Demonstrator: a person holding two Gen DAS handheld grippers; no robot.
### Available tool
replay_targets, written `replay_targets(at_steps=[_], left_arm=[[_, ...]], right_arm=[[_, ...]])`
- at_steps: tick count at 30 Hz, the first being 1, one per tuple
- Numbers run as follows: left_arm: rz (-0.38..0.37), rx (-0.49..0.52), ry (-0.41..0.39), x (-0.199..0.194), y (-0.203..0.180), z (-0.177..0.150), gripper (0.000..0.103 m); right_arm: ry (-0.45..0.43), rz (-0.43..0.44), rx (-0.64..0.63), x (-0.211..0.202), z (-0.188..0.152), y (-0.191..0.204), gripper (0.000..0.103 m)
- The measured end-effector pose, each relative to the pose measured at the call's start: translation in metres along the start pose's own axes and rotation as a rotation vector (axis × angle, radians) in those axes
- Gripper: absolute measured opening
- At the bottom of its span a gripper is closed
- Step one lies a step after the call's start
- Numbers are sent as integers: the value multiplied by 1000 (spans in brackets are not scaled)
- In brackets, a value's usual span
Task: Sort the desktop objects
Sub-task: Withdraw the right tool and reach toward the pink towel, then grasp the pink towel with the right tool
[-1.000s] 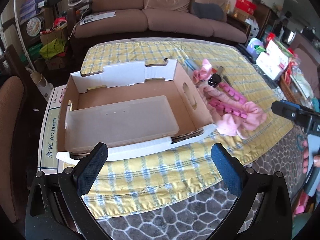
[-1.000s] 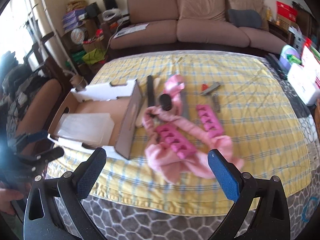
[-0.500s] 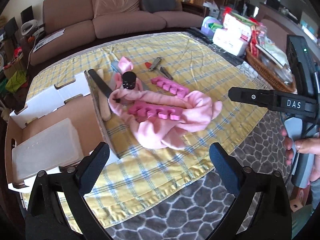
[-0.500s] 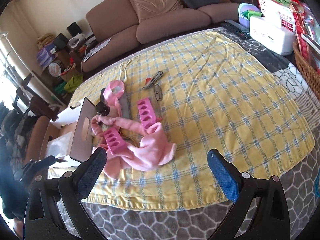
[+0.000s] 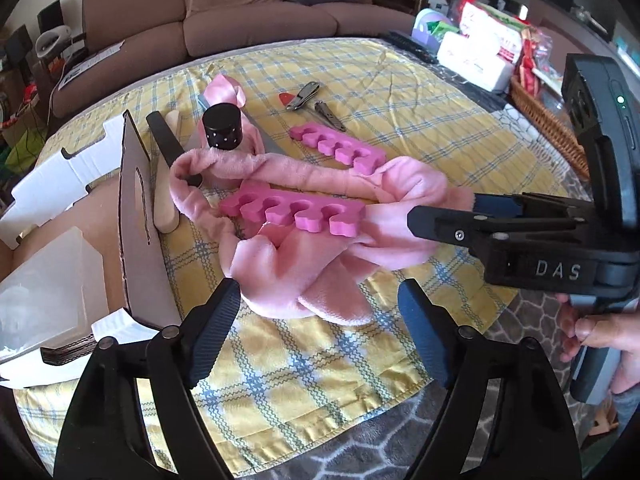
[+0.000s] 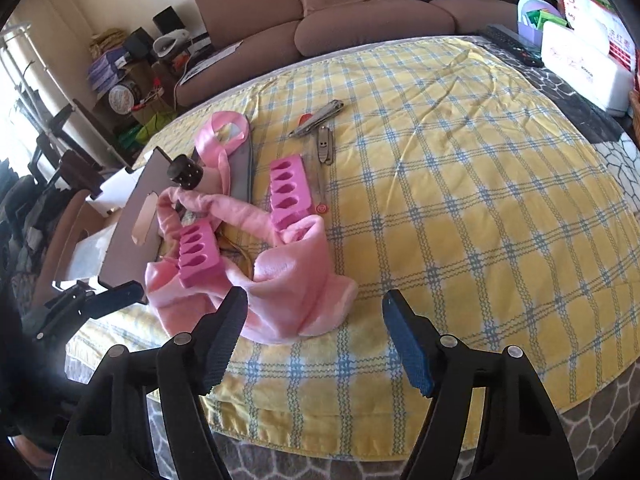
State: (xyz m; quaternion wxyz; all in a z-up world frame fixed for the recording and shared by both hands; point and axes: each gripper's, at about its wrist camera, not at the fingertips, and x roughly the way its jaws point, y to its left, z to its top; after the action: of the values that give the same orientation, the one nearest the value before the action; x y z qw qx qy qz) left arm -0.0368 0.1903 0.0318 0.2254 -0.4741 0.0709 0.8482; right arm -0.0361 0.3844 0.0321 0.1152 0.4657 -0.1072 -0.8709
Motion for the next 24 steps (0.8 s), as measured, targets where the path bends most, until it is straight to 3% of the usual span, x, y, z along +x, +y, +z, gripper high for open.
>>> replay_targets(at_steps=[3, 4, 5, 6, 7, 8, 11, 17, 24], left_arm=[[-7, -37, -6, 8, 6, 2, 77], [-6, -38, -4, 11, 6, 2, 74], [-10, -39, -5, 14, 6, 2, 64], [-13, -42, -6, 15, 7, 3, 53], [-7, -47, -5, 17, 8, 3, 28], [-11, -56, -7, 17, 10, 4, 22], [-44, -59, -23, 10, 11, 6, 15], [-117, -56, -82, -25, 4, 14, 13], [-178, -34, -168, -99, 6, 64, 13]], right_arm=[[17, -9, -42, 14, -1, 8, 73], [18, -15, -56, 18, -2, 10, 73], [8, -20, -61, 20, -3, 11, 66], [4, -17, -63, 20, -3, 12, 49], [4, -3, -67, 20, -2, 12, 35], [12, 14, -56, 21, -2, 11, 16], [1, 53, -19, 12, 0, 10, 15], [-88, 96, -3, -31, 11, 17, 13], [-243, 117, -19, -107, 33, 41, 13]])
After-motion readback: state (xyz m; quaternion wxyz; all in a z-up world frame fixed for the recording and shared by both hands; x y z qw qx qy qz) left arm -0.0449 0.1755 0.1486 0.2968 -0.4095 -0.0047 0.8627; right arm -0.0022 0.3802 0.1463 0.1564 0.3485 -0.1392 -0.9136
